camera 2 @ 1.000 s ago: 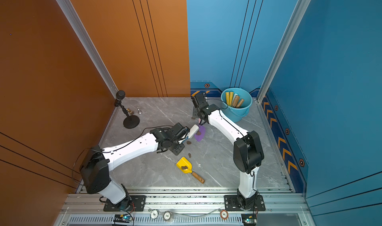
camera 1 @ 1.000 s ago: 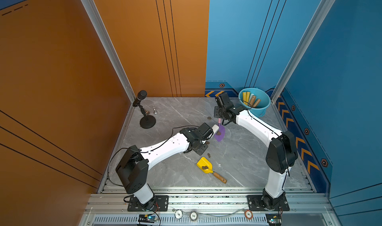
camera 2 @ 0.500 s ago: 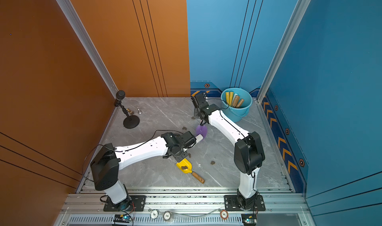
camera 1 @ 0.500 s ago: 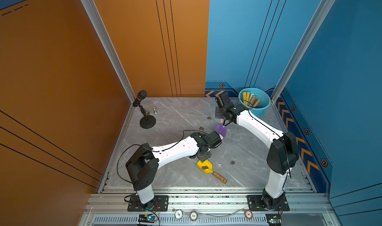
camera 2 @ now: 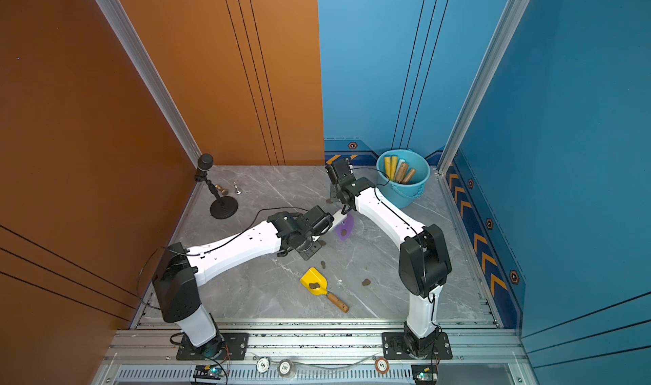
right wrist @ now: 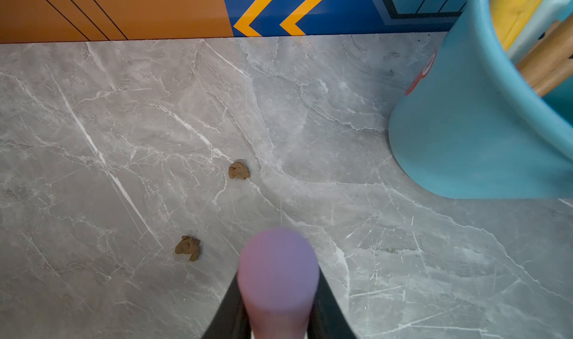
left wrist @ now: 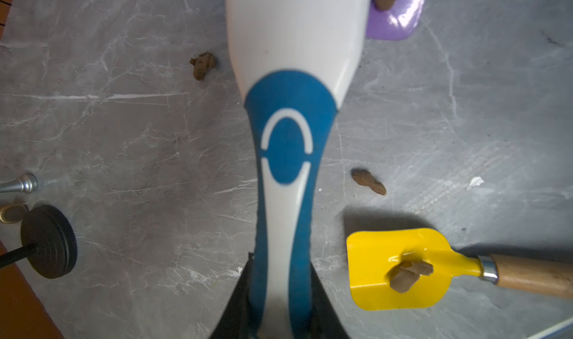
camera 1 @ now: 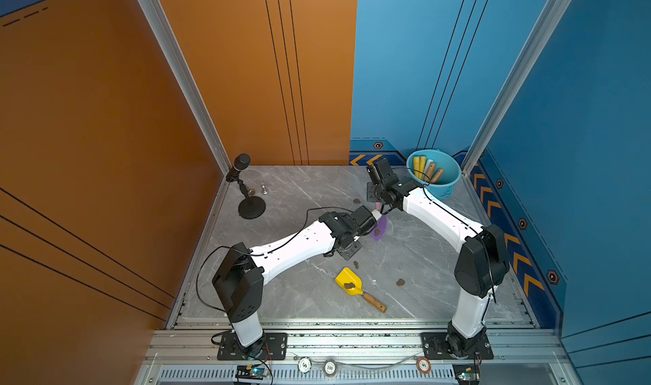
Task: Brush the soil off the hand trowel and place it into the bucket
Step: Brush off the soil from the hand trowel.
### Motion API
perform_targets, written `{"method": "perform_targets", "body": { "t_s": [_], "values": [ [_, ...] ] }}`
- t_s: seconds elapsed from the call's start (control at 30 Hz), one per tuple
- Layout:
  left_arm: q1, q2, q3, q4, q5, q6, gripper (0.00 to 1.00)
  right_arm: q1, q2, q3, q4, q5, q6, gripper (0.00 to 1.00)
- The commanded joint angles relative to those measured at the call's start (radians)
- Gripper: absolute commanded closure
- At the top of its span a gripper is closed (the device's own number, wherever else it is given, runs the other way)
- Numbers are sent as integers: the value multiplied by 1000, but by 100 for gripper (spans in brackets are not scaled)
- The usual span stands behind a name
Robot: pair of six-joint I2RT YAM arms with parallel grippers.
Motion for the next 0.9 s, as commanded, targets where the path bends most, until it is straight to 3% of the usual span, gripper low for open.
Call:
{"method": "perform_targets", "body": {
  "t_s": [0.0,0.2,0.4,0.57,0.87],
  "values": [
    [-2,56,0,4,-18,51,100,7,-49,21,28,-8,-15,86],
    [-49,60,-80,10,-25,40,100,-1,-54,33,29,-6,-18,86],
    [-89,-28,-162,-6,-24,-36,100,-16,-37,57,22,-9,-28,86],
    [-70,-83,-99,-7,-44,-25,100,-20,-40,63,16,-24,-45,86],
    [6,50,-6,107,-127,113,100,-21,-75,60,-10,-98,-49,87]
  ]
}}
